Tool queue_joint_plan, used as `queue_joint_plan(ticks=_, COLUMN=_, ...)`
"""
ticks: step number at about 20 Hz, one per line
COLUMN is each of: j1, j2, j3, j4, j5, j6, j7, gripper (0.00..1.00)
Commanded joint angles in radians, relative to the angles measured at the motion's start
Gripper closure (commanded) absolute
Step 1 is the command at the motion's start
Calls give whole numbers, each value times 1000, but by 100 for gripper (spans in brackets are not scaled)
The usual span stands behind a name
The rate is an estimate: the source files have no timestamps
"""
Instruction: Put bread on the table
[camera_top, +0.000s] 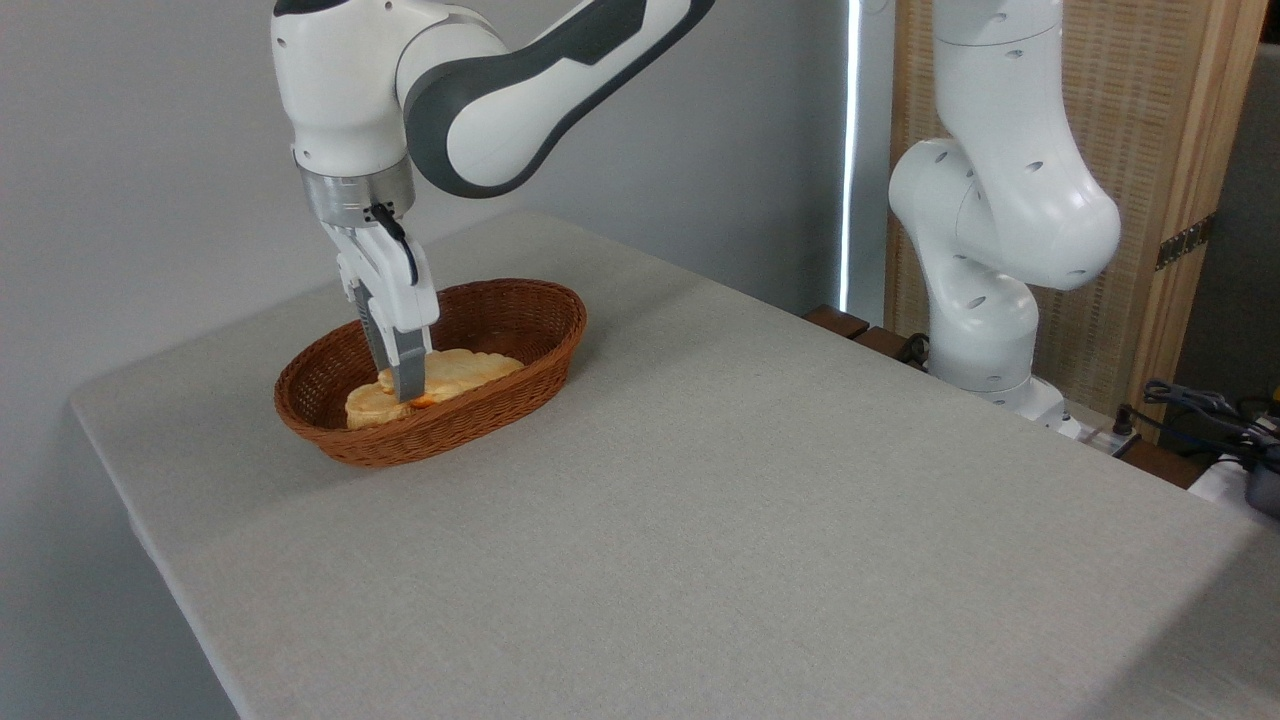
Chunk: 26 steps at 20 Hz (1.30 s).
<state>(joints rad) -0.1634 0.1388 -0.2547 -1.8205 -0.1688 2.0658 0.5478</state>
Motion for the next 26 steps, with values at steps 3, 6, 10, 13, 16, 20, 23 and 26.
queue_joint_plan(ticks=3, j1=-1, j2=-8, j3=2, j4=3, j5=-8, j6=0, j7=4, gripper=64)
queue_joint_plan(ticks=6, j1=-1, j2=-11, j3=2, j4=3, j5=-8, j6=-6, j7=1, gripper=64)
queue_joint_plan(ticks=10, j1=-1, j2=-21, j3=5, j4=3, j5=-18, j6=-6, j7=-8, gripper=64)
queue_joint_plan(ticks=13, j1=1, j2=-28, j3=5, j4=3, j5=-17, j6=-6, j7=-45, gripper=64)
queue_joint_plan(ticks=16, j1=1, j2=-38, j3=5, j4=3, j5=-18, j6=-9, j7=-48, gripper=64)
queue_joint_plan(ticks=20, j1=1, j2=-45, j3=6, j4=3, j5=-18, j6=-12, j7=-57, gripper=63)
queue_joint_plan(ticks=23, j1=1, j2=-51, j3=8, j4=4, j5=-18, j6=-15, j7=-58, gripper=62)
queue_joint_plan(ticks=26, j1=2, j2=-68, j3=12, j4=4, j5=-18, j6=-22, j7=-58, gripper=60)
